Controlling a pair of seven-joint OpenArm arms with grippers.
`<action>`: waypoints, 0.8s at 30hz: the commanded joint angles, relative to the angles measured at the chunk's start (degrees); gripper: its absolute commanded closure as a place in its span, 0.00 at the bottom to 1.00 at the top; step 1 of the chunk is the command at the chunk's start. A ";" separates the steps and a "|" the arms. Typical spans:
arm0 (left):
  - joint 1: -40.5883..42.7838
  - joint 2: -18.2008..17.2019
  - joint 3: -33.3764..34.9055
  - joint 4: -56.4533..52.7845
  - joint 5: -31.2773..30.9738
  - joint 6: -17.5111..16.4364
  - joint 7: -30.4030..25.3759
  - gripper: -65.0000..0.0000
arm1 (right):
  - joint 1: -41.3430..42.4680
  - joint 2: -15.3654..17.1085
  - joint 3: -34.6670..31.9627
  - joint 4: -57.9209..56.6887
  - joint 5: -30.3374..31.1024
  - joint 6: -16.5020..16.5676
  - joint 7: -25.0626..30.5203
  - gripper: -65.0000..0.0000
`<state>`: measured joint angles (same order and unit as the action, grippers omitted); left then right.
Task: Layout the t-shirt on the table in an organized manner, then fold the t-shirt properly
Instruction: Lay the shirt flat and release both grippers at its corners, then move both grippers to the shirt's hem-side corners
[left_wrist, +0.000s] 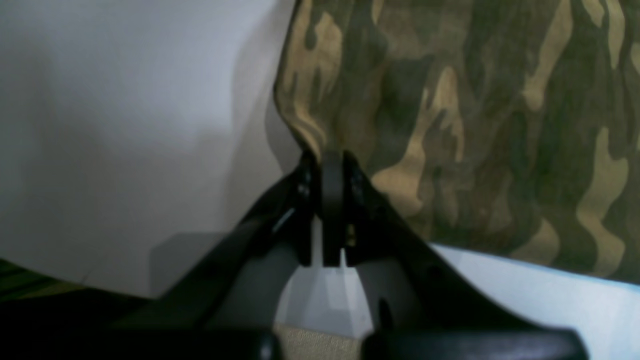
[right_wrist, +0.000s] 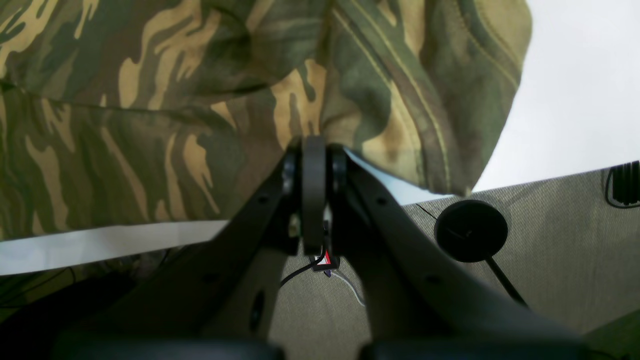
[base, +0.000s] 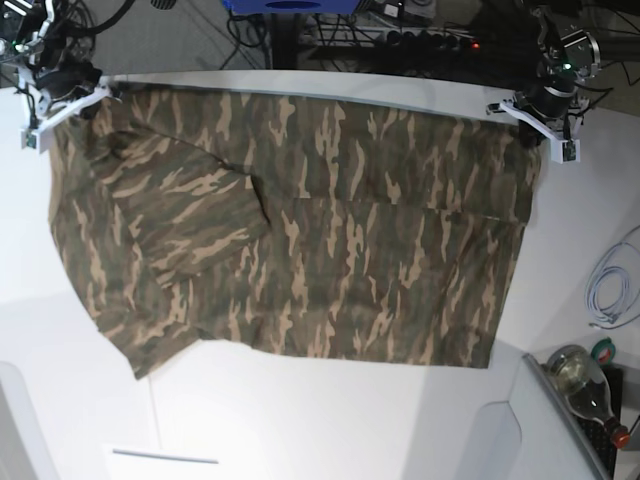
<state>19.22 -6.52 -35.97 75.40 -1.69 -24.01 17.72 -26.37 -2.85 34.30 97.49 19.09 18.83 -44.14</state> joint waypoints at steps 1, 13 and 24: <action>0.25 -0.64 -0.21 1.13 -0.11 0.32 -0.97 1.00 | -0.05 0.52 0.46 0.84 0.20 -0.32 0.58 0.99; 1.92 -2.57 -1.00 4.56 -0.20 0.32 -0.53 0.39 | -0.49 0.35 1.87 2.60 0.47 -1.03 0.84 0.29; -1.68 -2.57 -12.34 12.12 -0.11 0.32 -0.35 0.27 | 15.16 7.29 9.61 1.80 0.12 -2.52 0.84 0.29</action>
<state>17.67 -8.14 -48.01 86.15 -1.28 -23.83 18.94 -11.14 3.90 43.68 98.26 19.05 16.75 -44.16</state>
